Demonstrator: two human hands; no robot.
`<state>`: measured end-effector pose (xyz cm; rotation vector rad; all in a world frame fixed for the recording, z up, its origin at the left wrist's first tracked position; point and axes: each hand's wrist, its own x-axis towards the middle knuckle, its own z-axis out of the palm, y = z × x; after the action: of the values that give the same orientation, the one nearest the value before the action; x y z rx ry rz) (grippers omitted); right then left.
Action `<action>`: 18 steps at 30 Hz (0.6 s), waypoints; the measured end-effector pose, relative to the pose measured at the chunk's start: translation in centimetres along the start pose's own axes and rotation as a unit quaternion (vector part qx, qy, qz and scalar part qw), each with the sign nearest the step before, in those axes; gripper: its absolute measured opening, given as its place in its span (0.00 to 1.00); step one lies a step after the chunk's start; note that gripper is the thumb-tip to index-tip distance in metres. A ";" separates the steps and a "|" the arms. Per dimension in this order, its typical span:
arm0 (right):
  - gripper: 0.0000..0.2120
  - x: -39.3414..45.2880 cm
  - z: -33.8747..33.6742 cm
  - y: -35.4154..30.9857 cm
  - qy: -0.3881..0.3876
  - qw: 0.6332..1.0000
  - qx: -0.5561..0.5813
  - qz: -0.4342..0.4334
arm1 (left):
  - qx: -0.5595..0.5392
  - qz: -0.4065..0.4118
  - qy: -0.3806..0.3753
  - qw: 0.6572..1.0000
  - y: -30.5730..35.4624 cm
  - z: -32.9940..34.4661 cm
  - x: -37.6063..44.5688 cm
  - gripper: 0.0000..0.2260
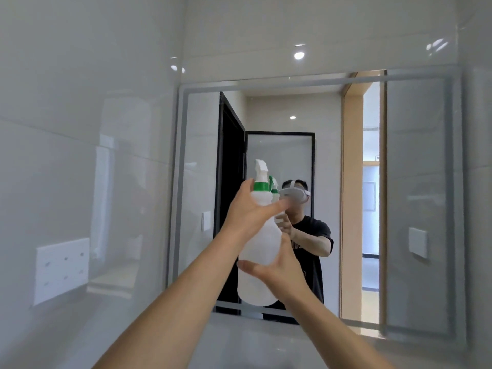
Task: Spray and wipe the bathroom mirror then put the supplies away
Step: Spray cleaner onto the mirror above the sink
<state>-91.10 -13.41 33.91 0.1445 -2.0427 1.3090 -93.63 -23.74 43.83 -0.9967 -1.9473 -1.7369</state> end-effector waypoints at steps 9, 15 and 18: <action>0.40 -4.2 -6.8 2.5 0.091 0.992 -0.067 0.059 | -0.063 -0.036 -0.087 0.994 -0.9 9.3 0.2 0.27; 0.40 -6.9 -13.6 3.6 0.172 0.972 -0.102 0.120 | -0.125 -0.033 -0.147 0.981 1.4 16.8 -1.5 0.31; 0.43 -8.3 -15.9 3.9 0.198 0.963 -0.117 0.137 | -0.136 -0.034 -0.153 0.978 2.1 19.8 -2.3 0.30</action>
<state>-78.70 -0.44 29.87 -0.4871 -1.8898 1.1303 -86.80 -5.24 40.05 -1.3785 -1.9728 -2.0313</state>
